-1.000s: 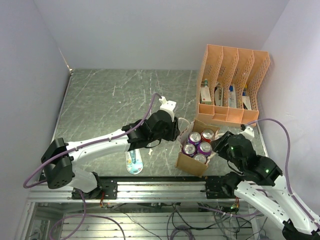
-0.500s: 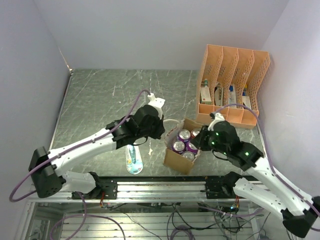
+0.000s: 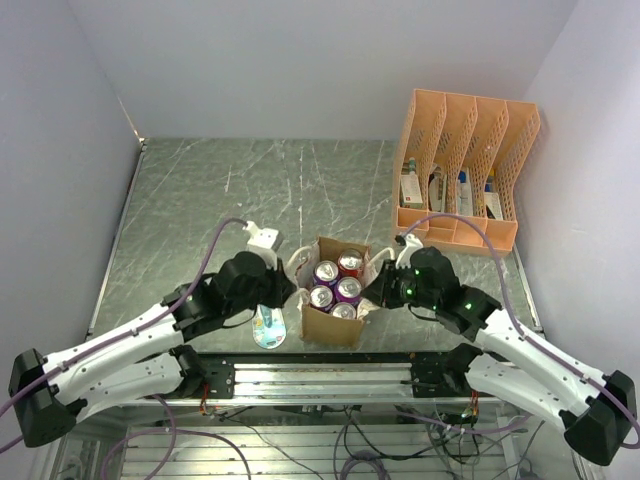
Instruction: Take the beverage out of the canvas bag
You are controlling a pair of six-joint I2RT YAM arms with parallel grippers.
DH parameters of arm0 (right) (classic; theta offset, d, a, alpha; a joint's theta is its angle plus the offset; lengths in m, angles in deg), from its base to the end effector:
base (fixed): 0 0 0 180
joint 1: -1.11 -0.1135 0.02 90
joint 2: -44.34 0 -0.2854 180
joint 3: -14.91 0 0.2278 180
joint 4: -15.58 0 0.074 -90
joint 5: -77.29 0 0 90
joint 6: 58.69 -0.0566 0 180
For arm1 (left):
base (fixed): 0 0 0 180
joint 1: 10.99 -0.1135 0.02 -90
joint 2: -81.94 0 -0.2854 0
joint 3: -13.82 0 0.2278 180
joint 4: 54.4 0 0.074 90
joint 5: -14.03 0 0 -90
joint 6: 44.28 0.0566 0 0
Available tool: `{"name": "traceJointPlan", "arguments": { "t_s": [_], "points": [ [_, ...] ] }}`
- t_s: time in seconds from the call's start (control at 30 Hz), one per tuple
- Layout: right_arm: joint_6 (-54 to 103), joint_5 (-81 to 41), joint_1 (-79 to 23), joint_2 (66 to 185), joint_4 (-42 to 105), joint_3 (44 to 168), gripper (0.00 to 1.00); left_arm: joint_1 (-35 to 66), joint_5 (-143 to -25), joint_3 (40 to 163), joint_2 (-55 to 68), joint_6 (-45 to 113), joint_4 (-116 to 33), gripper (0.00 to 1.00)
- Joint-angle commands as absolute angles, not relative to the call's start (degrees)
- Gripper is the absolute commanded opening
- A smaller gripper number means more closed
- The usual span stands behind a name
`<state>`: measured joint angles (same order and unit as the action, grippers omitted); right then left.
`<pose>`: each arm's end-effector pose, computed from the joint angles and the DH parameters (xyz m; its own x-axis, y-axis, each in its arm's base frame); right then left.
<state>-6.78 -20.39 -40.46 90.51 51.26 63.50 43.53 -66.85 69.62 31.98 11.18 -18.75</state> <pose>0.1137 0.1110 0.2577 -0.7802 0.1252 -0.6129 -0.3302 0.7497 0.5735 0.1093 -0.1379 0.2906 -0.6483 -0.0550 -0.7594 0.4329 0.7938 -0.4271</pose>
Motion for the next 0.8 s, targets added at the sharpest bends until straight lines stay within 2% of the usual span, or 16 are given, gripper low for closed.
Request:
{"name": "traceJointPlan", "arguments": {
  "t_s": [0.0, 0.2, 0.37, 0.47, 0.57, 0.77],
  "points": [
    [-11.1, -16.7, -40.8, 88.0, 54.4, 57.3, 0.17, 43.2, -67.6, 62.3, 37.1, 4.6, -19.9, 0.07],
    [-17.5, -11.0, -40.8, 85.0, 57.2, 53.2, 0.2, 43.2, -65.1, 55.9, 42.3, 0.6, -14.9, 0.07],
    [-12.5, -8.2, -40.8, 85.8, 59.4, 58.7, 0.26, 43.3, -65.3, 54.7, 44.8, -0.4, -14.8, 0.07],
    [-9.0, -4.9, -40.9, 88.0, 62.8, 65.6, 0.44, 43.3, -65.3, 56.4, 44.2, 0.4, -14.0, 0.07],
    [-4.9, -3.9, -40.8, 90.5, 63.6, 71.6, 0.47, 43.3, -65.6, 58.7, 42.7, 1.4, -13.3, 0.07],
    [1.9, 2.4, -40.9, 96.5, 71.0, 85.4, 0.59, 43.3, -66.9, 62.5, 40.6, 2.8, -13.7, 0.07]
  ]
}}
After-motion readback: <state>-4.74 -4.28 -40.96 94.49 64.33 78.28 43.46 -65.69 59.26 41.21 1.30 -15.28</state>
